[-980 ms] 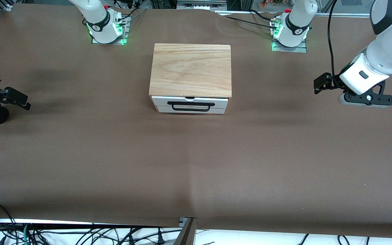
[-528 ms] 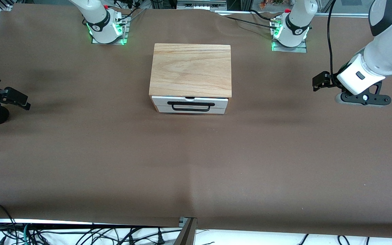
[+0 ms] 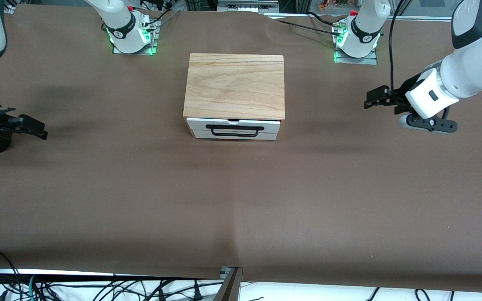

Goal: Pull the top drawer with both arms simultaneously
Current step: 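Move both grippers toward the drawer's black handle ends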

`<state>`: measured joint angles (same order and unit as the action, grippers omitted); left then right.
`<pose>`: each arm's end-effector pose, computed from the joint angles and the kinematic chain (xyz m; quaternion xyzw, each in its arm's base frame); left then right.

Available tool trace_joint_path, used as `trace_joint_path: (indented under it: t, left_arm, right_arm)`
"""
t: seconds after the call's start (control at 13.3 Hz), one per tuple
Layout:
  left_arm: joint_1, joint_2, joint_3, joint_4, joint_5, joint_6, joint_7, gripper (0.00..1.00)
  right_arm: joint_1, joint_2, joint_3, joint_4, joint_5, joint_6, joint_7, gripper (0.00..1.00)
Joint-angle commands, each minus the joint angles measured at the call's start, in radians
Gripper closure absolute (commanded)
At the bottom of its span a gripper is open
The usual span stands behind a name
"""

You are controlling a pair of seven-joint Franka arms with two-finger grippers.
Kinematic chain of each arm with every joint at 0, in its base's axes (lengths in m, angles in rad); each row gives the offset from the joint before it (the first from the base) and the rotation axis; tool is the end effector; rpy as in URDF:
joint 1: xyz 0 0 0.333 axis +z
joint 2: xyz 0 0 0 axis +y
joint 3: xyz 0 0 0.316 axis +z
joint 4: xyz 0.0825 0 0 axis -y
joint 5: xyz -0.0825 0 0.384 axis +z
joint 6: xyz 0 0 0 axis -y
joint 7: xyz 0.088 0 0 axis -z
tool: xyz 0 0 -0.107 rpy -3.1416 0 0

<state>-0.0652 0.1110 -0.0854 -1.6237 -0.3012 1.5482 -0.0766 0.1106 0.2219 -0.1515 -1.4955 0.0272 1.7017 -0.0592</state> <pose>0.5656 -0.1162 0.5406 0.9834 -0.0260 -0.1088 0.1429 0.6277 -0.0139 0.5416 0.9999 0.0090 -0.0067 0.0028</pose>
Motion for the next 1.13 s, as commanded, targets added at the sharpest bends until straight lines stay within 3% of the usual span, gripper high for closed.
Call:
trace_joint_path:
  t: [0.0,0.15,0.6,0.83,0.9,1.06]
  left_arm:
    - [0.004,0.079,-0.002,0.027,-0.155,-0.020,0.021,0.00]
    - [-0.002,0.157,-0.002,0.025,-0.307,-0.020,0.073,0.00]
    - [-0.021,0.430,-0.004,0.019,-0.698,-0.002,0.498,0.00]
    - [-0.068,0.499,-0.002,0.002,-0.828,0.081,0.561,0.00]
    - [-0.077,0.510,-0.004,-0.007,-0.841,0.117,0.577,0.01]
    - [-0.097,0.544,-0.005,-0.033,-0.983,0.132,0.700,0.05]
  right_arm:
    - [0.030,0.037,0.009,-0.008,-0.001,-0.011,-0.008,0.00]
    - [0.061,0.066,0.009,-0.006,0.048,-0.010,-0.005,0.00]
    - [-0.006,0.198,0.006,-0.023,0.552,-0.045,-0.117,0.00]
    - [-0.017,0.237,0.006,-0.109,0.840,-0.033,-0.215,0.00]
    - [-0.011,0.249,0.006,-0.130,0.903,-0.031,-0.259,0.00]
    - [-0.005,0.261,0.007,-0.188,1.003,-0.030,-0.370,0.00]
